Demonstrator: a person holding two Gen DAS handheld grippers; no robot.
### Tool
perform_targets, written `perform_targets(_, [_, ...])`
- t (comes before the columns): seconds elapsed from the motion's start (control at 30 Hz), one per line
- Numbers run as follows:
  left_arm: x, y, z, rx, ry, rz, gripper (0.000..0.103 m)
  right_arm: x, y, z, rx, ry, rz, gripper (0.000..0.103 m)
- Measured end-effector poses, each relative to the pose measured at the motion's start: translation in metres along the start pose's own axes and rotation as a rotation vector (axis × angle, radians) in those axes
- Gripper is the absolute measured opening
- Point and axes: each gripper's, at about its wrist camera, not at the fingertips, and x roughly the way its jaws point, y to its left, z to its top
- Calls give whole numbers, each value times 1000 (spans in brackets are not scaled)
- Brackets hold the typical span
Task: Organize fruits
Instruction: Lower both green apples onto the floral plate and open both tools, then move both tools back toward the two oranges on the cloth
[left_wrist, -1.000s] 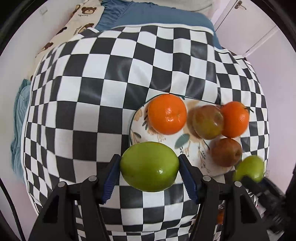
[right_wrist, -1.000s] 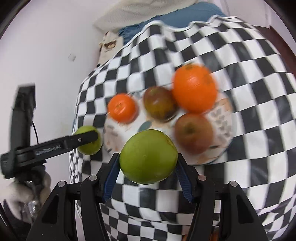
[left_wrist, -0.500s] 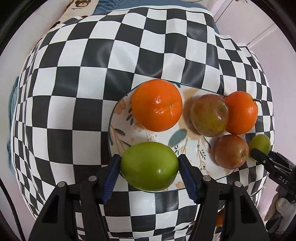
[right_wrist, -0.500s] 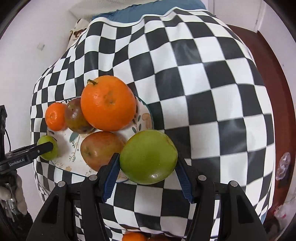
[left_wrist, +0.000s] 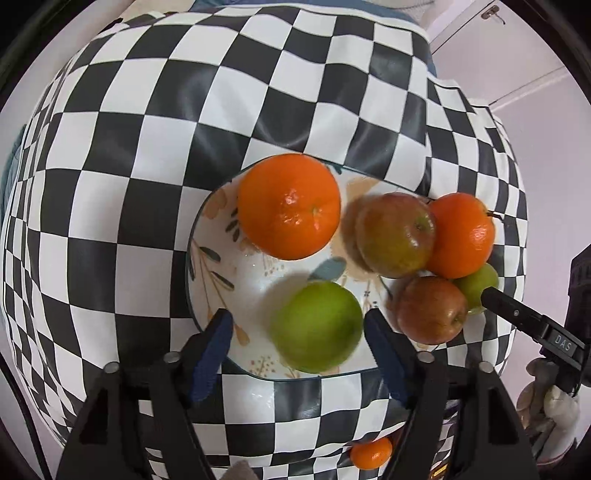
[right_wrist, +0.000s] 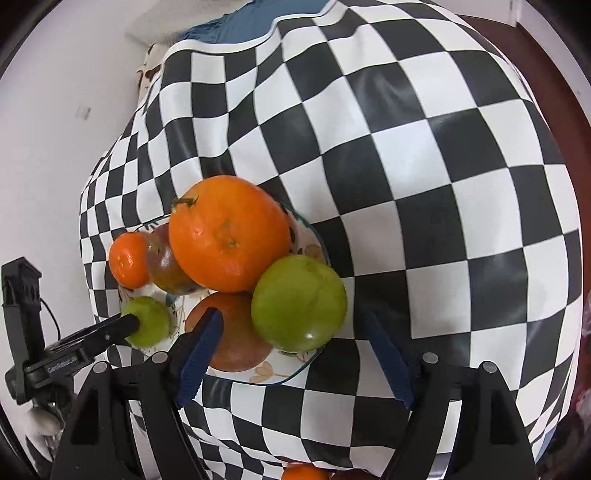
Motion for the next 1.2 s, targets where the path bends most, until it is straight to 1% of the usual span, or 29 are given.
perform_targets(0.03, [-2, -1, -3, 2, -7, 5, 78, -2, -2, 0, 9, -7, 1, 82])
perform_targets(0.07, [-4, -2, -3, 6, -13, 14, 87, -5, -3, -1, 14, -14, -1, 83])
perform_targets(0.1, [-6, -5, -6, 10, -18, 22, 92, -9, -4, -2, 14, -24, -11, 84])
perform_targets(0.13, [-11, -9, -10, 14, -26, 36, 93, -14, -4, -6, 9, -38, -35, 92])
perform_targets(0.17, [-15, -10, -13, 18, -34, 51, 94, -19, -2, -8, 1, -52, -59, 95])
perform_targets(0.2, [-16, -11, -17, 21, -43, 58, 94, -26, 4, -14, -23, -80, -95, 95])
perform_targets(0.3, [-32, -16, -34, 25, -105, 104, 94, -45, 16, -34, -70, -128, -143, 95])
perform_targets(0.4, [-46, -20, -53, 29, -148, 125, 94, -61, 36, -55, -120, -194, -211, 95])
perform_targets(0.63, [-85, -33, -98, 74, -250, 164, 94, -95, 71, -98, -199, -296, -289, 96])
perform_targets(0.77, [-111, -40, -123, 92, -309, 184, 94, -114, 86, -117, -221, -344, -292, 96])
perform_targets(0.83, [-123, -40, -131, 94, -340, 185, 94, -122, 93, -129, -228, -366, -298, 96])
perform_targets(0.97, [-147, -45, -146, 102, -407, 195, 94, -140, 99, -150, -233, -393, -279, 96])
perform_targets(1.2, [-169, -48, -168, 125, -474, 226, 94, -162, 106, -177, -246, -446, -268, 96])
